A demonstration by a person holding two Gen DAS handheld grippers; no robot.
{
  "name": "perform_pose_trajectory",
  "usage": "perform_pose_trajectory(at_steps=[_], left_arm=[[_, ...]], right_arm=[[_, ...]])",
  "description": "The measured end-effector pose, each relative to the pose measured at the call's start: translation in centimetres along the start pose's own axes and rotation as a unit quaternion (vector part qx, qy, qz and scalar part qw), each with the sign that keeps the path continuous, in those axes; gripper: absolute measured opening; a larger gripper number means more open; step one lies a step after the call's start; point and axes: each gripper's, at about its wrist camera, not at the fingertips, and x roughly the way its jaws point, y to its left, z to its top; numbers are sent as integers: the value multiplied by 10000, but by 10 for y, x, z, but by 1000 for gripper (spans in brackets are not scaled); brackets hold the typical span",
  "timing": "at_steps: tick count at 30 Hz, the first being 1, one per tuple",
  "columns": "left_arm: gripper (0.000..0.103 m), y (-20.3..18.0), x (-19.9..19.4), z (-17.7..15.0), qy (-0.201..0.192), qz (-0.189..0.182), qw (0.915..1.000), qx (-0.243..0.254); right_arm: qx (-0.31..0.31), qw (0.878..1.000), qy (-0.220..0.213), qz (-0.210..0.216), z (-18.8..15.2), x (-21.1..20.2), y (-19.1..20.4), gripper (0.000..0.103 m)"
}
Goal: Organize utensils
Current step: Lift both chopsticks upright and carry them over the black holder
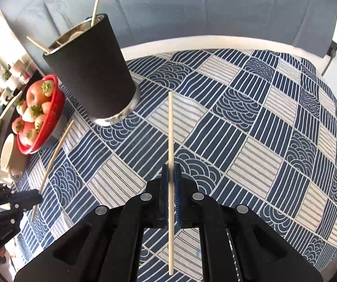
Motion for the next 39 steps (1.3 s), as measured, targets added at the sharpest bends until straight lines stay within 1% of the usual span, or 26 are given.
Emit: perform_pose_trajectory(at_steps=[3, 8, 11, 14, 22, 24, 29, 33, 35, 39], left_arm=[[5, 1, -13, 7, -123, 55, 9999, -51], [5, 5, -37, 18, -258, 297, 9992, -2], [5, 9, -52, 23, -349, 355, 9988, -14], [5, 12, -64, 26, -417, 534, 9976, 107], [5, 18, -93, 43, -483, 794, 9945, 494], [5, 19, -98, 50, -455, 877, 9933, 595], [5, 21, -107, 70, -311, 919, 9918, 831], [5, 21, -109, 89, -96, 978, 9905, 960], [5, 19, -108, 99, 58, 1059, 9883, 1094], [5, 14, -106, 117, 333, 1202, 9843, 1247]], right_arm=[[-53, 9998, -180, -8, 11, -17, -1, 4], [-94, 9988, -477, -32, 26, -48, 5, 4], [-110, 9977, -664, -7, 36, -64, 9, 4], [-160, 9963, -840, 4, 45, -76, 16, 4], [-292, 9915, -1254, 213, 64, -99, 33, 4], [-328, 9901, -1330, 292, 69, -102, 36, 4], [-401, 9861, -1537, 493, 87, -109, 39, 4], [-468, 9822, -1666, 735, 108, -112, 39, 4], [-544, 9797, -1727, 860, 120, -112, 39, 4], [-718, 9715, -1867, 1269, 144, -113, 40, 4]])
